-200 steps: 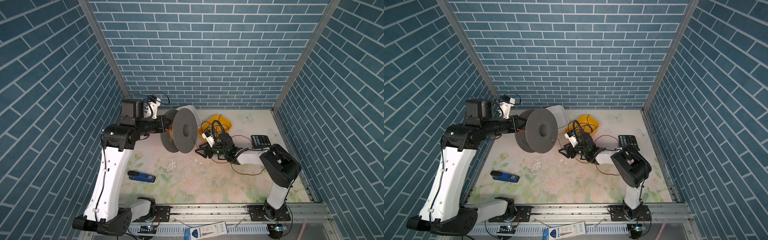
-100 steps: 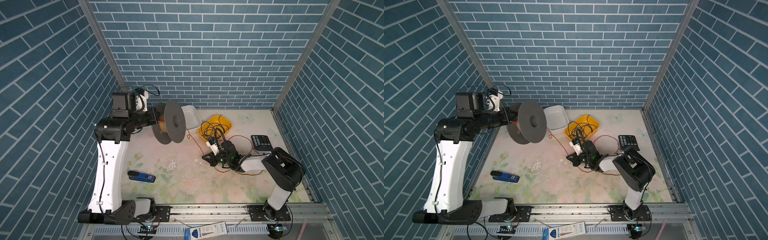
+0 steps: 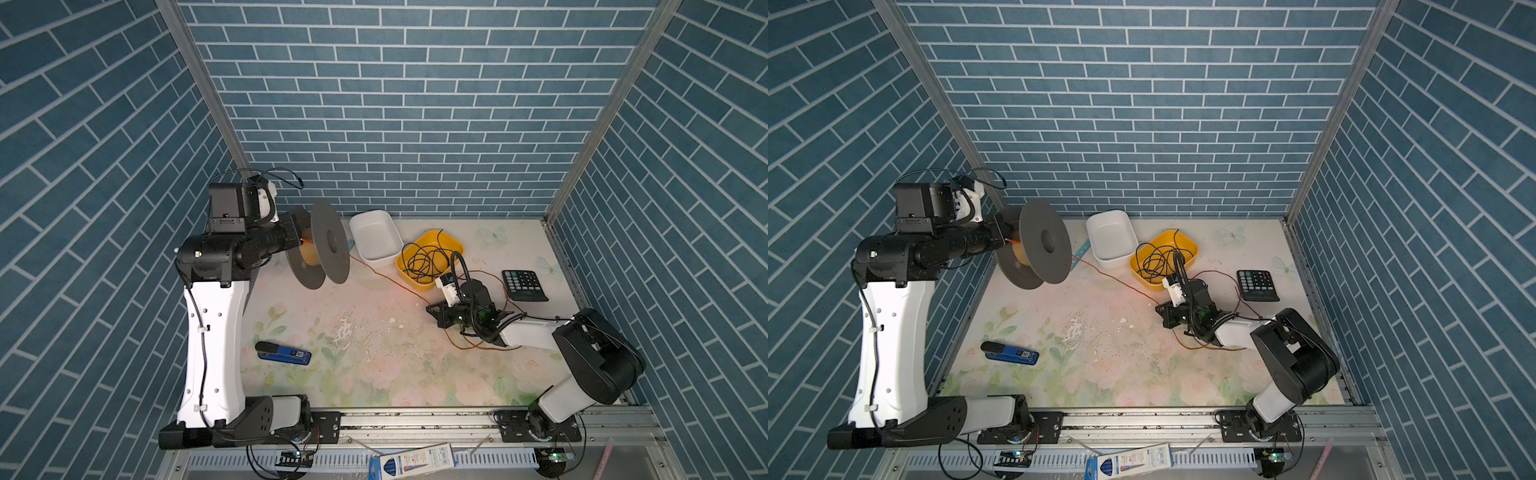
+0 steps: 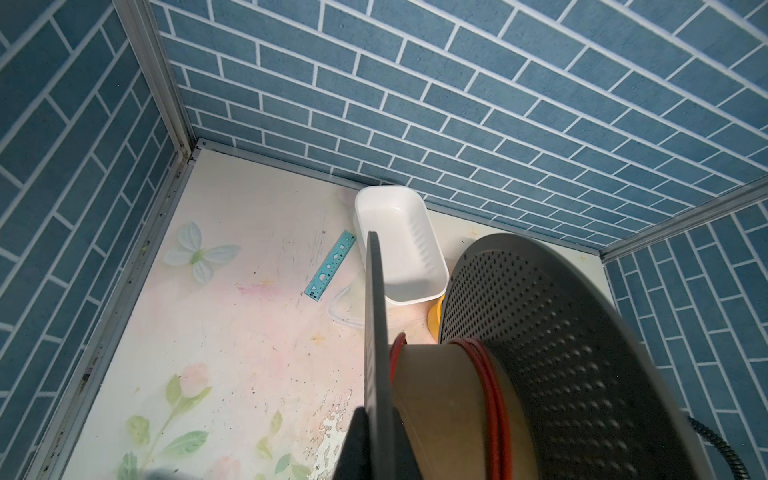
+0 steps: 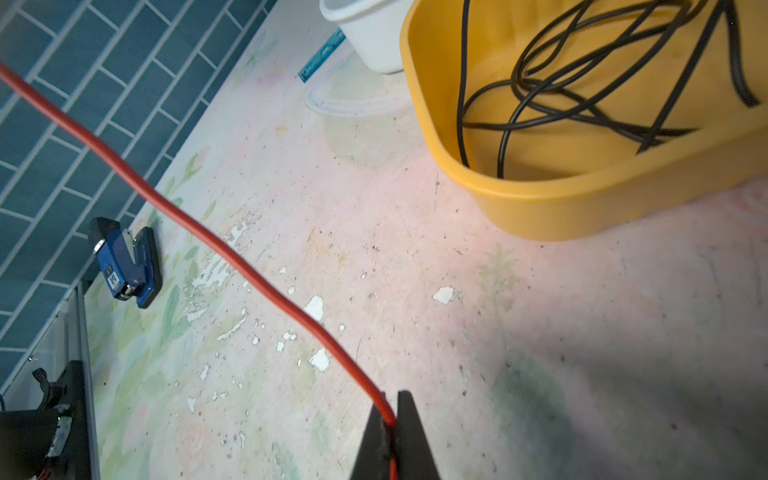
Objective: Wrap the cables
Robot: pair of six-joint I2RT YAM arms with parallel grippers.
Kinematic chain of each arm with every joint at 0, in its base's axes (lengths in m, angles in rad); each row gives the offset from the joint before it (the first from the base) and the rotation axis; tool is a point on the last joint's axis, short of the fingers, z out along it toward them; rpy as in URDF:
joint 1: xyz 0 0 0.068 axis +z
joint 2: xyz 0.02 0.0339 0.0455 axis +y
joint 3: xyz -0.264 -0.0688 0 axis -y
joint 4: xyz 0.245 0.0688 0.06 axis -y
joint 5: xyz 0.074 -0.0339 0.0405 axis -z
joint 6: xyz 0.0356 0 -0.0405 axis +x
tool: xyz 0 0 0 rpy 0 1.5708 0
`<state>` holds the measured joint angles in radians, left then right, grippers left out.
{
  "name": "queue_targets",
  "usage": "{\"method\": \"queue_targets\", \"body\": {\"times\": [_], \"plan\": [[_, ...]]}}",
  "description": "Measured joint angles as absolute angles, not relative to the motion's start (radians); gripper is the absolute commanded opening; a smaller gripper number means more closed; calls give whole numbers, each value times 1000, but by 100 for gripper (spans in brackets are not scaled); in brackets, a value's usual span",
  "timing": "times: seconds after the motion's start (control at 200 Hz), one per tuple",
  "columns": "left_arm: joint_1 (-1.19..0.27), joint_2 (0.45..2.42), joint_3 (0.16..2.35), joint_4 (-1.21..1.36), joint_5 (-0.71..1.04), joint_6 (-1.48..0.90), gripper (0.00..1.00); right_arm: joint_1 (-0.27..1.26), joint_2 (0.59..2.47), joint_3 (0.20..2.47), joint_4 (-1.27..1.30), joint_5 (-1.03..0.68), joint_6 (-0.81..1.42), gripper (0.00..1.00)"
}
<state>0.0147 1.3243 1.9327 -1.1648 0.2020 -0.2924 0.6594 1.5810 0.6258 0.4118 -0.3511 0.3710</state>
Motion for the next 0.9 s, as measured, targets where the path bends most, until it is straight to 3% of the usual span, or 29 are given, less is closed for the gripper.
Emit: {"method": "queue_targets", "body": {"times": [0.485,0.675,0.9], "plan": [[4,1340,1751,-934,64,-364,0,1118,1560,980,-101,68,5,0],[-9,1378,1721,-851,9,-390,0,1265,1554,1125,-239,115,-144,0],[-54,1406,1640,-777,-109,-368,0,1309,1498,1247,-352,137,-247,0]]}}
